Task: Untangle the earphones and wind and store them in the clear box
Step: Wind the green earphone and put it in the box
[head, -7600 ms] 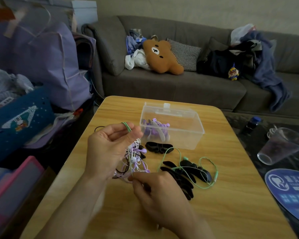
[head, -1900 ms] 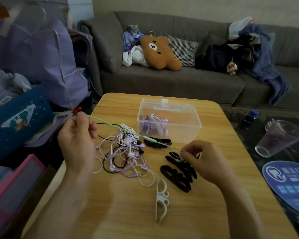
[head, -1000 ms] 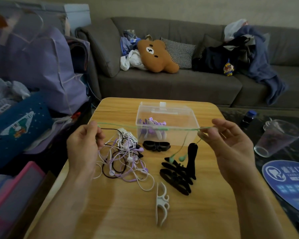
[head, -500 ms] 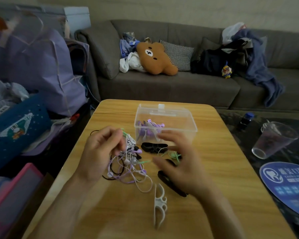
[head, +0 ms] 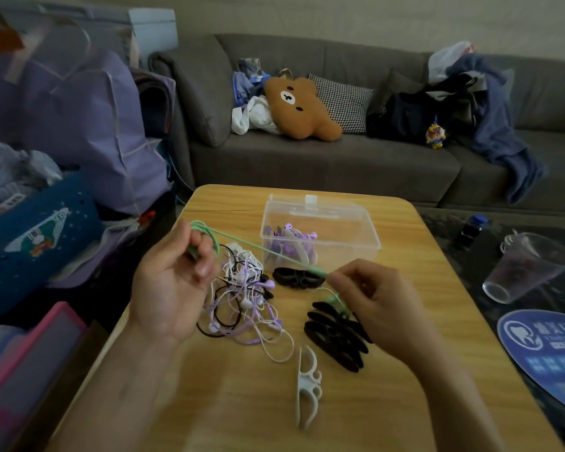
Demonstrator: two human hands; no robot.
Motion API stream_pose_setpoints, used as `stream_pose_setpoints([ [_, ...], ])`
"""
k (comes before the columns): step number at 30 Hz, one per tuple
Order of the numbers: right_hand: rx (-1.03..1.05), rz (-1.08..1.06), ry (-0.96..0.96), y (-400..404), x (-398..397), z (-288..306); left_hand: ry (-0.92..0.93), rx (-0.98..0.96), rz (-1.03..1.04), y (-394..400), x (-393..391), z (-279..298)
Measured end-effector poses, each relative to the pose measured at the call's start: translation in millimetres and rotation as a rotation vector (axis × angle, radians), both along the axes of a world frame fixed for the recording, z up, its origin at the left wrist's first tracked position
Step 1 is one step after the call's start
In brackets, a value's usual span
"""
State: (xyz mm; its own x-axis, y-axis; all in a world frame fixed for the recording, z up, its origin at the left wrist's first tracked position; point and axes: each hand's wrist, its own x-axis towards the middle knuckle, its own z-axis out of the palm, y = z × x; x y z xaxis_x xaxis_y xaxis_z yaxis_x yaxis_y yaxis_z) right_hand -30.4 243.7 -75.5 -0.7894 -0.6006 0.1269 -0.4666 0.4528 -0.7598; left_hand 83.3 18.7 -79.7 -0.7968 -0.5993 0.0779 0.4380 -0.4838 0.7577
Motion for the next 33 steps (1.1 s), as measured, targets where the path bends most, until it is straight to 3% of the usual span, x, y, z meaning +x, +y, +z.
stream_pose_setpoints([
  [3,-0.083,-0.066,-0.059,12.3,-8.4,4.0,-0.005,0.096,0.048,-2.8,-1.4,0.2],
  [5,-0.025,-0.071,-0.107,16.9,-12.8,3.5,-0.004,0.146,0.089,-4.8,-2.9,-1.0],
  [8,0.231,-0.146,0.103,20.3,-19.8,-5.1,0.015,0.176,0.15,-12.2,-0.4,0.5],
  [10,0.222,-0.228,0.229,21.0,-23.2,-11.7,0.017,0.158,0.169,-18.7,3.1,3.2],
  [12,0.105,-0.322,0.215,20.6,-24.2,-12.4,-0.011,0.132,0.172,-24.3,5.1,3.6],
  [15,-0.296,-0.4,-0.032,20.4,-22.9,-8.1,-0.121,0.036,0.138,-26.7,3.4,-1.5],
  [18,-0.65,-0.346,-0.143,21.5,-14.4,2.8,-0.356,-0.304,0.037,-21.0,0.2,-8.4],
  [22,-0.842,-0.316,-0.101,29.0,-14.2,9.7,-0.506,-0.559,-0.101,-3.7,-3.0,-11.7],
  [28,-0.607,-0.609,0.159,49.8,-33.6,0.9,-0.538,-0.722,-0.193,2.7,-5.0,-11.7],
  [33,-0.42,-0.77,0.154,66.7,-47.3,-7.4,-0.542,-0.784,-0.304,11.8,-5.9,-12.2],
])
